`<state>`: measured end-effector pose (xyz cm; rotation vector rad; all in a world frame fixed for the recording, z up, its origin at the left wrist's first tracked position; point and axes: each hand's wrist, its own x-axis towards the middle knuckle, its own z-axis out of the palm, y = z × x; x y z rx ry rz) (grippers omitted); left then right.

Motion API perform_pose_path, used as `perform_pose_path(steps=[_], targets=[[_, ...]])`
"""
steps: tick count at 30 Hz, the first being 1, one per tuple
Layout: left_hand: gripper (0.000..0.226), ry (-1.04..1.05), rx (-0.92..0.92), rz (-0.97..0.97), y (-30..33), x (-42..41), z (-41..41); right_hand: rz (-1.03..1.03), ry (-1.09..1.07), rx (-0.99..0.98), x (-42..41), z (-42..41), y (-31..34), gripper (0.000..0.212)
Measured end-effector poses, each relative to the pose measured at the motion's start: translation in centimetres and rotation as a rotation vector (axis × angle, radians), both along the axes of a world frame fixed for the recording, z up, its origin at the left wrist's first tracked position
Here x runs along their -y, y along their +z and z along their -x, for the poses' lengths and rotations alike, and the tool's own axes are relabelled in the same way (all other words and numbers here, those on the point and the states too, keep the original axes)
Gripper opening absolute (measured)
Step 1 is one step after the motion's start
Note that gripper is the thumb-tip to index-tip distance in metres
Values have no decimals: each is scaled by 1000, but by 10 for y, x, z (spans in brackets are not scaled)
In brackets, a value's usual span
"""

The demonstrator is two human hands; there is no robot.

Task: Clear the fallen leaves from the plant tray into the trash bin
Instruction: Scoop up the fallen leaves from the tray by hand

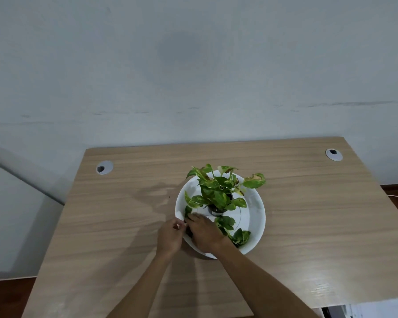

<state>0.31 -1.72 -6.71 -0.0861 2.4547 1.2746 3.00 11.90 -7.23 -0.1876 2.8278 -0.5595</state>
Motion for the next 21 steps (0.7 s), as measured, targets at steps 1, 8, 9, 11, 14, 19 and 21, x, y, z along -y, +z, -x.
perform_pose_path(steps=[1, 8, 9, 11, 14, 19, 21], targets=[[26, -22, -22, 21, -1, 0, -1, 5, 3, -22, -2, -10, 2, 31], [24, 22, -96, 32, 6, -4, 5, 95, -85, -41, -16, -39, 13, 59], [26, 38, -90, 28, 6, -6, 7, 109, -115, -38, -15, -32, 14, 60], [31, 45, -76, 32, 2, -9, 8, 119, -172, -30, -9, -14, 12, 61], [29, 16, -60, 62, -2, -11, 11, -6, -216, 42, -5, 9, 8, 57], [25, 33, -5, 91, -8, -11, 21, -216, 14, 35, -5, -2, -4, 51], [26, 52, 9, 69, -11, -11, 22, -108, 100, -32, -10, -22, -8, 47]])
